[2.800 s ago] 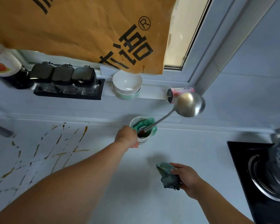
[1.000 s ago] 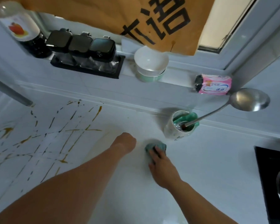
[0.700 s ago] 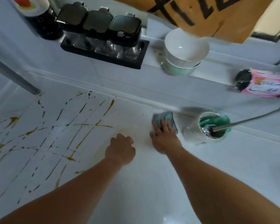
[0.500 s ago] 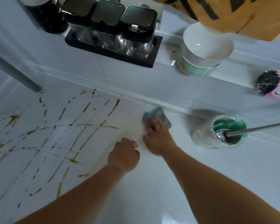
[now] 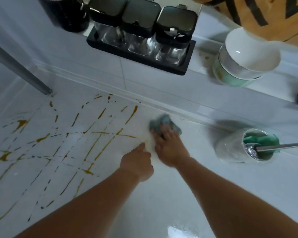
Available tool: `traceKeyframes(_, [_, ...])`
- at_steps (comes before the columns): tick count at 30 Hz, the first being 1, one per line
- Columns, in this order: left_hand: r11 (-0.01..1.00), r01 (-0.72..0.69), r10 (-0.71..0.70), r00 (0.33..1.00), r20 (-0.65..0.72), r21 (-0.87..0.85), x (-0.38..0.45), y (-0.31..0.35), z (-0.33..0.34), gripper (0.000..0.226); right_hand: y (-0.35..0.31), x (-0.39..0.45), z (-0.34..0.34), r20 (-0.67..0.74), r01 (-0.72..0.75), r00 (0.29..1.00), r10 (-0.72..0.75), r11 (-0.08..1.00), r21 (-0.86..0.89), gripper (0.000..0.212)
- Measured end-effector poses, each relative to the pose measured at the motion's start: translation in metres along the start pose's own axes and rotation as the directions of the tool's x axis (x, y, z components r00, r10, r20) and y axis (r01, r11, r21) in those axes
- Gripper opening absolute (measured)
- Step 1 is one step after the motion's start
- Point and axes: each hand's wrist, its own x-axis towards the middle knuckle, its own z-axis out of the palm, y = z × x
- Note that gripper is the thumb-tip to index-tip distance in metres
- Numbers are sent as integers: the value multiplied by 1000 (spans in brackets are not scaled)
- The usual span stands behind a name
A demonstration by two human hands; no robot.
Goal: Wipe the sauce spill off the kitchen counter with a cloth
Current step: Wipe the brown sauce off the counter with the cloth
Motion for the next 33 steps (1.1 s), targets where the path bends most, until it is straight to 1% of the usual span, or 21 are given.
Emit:
traceKeyframes(1, [999,-5,3,1000,30,39,-1,-1,0,59,2,-21,10,4,57,998,-57,998,-25,66])
traceKeyframes(2, [997,-20,16,998,55,77,0,-2,-2,61,10,-40,14,0,48,999,-48,999,-27,65])
traceKeyframes(3, [994,-36,27,996,84,106,0,-3,-4,63,22,-53,15,-16,-24,1000,24,1000,2,64])
traceKeyframes(4, [991,-47,33,993,112,123,1,-4,-6,64,36,-61,12,-23,-146,989,147,988,51,63])
traceKeyframes(6, [989,-54,36,990,135,134,2,-4,-9,66,58,-63,-1,-19,-424,902,430,895,141,64])
traceKeyframes(7, [989,-51,34,991,129,137,4,-4,-10,66,60,-55,-7,-6,-503,861,509,851,152,64])
traceKeyframes(8, [988,-48,30,992,123,144,4,-3,-11,66,56,-44,-14,6,-520,850,526,838,164,65])
traceKeyframes(9, [987,-44,24,992,124,155,5,-2,-10,66,44,-29,-19,9,-477,876,482,863,170,66])
traceKeyframes(11, [982,-40,15,991,133,184,5,0,-6,68,15,1,-23,-5,-257,966,259,959,122,65])
traceKeyframes(13, [975,-39,7,990,144,219,6,-1,-2,69,-6,32,-29,-2,-71,997,71,996,47,63])
traceKeyframes(15, [967,-42,0,986,167,252,7,-3,-3,69,-10,53,-38,11,-42,999,42,999,0,62])
traceKeyframes(18, [966,-47,-4,981,196,254,9,-1,-7,68,13,36,-40,25,-137,990,136,989,51,59])
traceKeyframes(20, [967,-51,-2,979,204,251,9,2,-9,69,38,-3,-34,-3,-291,956,293,949,121,60])
traceKeyframes(21, [966,-54,0,978,209,254,9,4,-9,70,51,-23,-30,-14,-392,917,399,906,159,61])
traceKeyframes(23, [963,-59,0,976,218,263,8,5,-8,72,67,-52,-24,-15,-585,798,603,779,225,65])
traceKeyframes(25, [960,-62,1,976,217,274,8,5,-8,74,62,-48,-23,26,-673,719,694,687,274,67])
traceKeyframes(26, [957,-65,2,976,217,284,8,5,-7,74,51,-36,-24,42,-671,720,693,680,295,67])
traceKeyframes(27, [954,-64,-1,977,215,292,8,5,-6,75,37,-21,-25,44,-630,760,649,717,300,67])
traceKeyframes(30, [955,-51,-4,983,186,293,8,5,-3,72,-15,17,-15,-18,-313,946,324,925,213,65])
traceKeyframes(31, [960,-43,-4,986,167,277,7,5,-2,72,-28,22,-11,-26,-214,975,222,960,181,63])
traceKeyframes(33, [969,-26,-5,992,124,244,3,1,2,71,-41,15,0,-8,-139,990,142,977,162,61])
